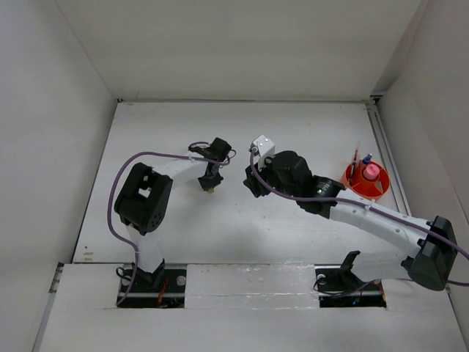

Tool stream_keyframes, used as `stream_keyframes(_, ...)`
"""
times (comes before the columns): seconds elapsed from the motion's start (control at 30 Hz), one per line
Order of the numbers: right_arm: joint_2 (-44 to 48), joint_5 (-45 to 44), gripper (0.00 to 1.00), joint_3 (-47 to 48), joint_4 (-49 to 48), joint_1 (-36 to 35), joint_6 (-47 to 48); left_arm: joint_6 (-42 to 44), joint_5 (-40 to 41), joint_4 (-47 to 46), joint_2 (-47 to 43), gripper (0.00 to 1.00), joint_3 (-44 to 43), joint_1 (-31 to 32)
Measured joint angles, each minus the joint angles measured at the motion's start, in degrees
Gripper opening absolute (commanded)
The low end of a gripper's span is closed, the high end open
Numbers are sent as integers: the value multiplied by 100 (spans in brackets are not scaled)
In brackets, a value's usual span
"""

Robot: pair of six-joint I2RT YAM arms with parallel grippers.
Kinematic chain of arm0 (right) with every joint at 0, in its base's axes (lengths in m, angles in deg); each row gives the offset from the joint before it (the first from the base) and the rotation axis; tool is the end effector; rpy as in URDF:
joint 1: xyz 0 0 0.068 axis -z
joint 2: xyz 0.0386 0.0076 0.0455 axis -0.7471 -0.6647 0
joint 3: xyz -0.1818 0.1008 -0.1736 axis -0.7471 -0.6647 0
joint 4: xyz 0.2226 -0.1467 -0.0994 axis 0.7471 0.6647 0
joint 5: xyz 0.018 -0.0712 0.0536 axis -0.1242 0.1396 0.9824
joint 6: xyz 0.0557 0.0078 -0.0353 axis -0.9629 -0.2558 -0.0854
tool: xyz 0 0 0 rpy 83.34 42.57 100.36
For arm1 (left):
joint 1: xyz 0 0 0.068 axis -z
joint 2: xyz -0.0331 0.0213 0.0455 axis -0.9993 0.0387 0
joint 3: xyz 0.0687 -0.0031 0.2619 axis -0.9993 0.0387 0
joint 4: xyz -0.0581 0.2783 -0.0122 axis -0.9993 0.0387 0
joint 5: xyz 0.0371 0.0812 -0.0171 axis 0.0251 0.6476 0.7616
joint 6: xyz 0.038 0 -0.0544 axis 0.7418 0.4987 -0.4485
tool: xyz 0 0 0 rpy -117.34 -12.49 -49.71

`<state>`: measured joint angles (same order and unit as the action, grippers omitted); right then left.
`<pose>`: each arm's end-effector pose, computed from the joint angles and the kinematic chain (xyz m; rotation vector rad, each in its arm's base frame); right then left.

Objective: Sort the stationery into containers
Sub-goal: Pick up the stationery from the center of the board.

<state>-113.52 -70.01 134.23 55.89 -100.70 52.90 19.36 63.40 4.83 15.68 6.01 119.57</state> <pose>0.2068 0.2573 0.3086 -0.7565 1.8829 0.5038 0.3404 -0.1927 0.1382 -0.5688 2.5842 -0.0695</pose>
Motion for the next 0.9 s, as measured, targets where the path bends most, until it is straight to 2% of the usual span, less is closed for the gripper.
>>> stream_keyframes(0.2,118,1189,53,-874,-835,673,-280,173,-258,-310,-223,0,251,-37)
stream_keyframes(0.3,254,1596,56,-1364,-1178,879,-522,179,-664,-750,-702,0,577,-28)
stream_keyframes(0.4,258,1790,56,-1412,-1453,800,-708,179,-876,-1132,-1458,0,697,96)
stream_keyframes(0.6,190,1502,57,-1305,-2035,544,-1220,175,-949,-1917,-2625,0,485,671)
stream_keyframes(0.9,656,221,54,-1659,-2938,208,-1886,59,-1447,-2645,-3314,0,817,695)
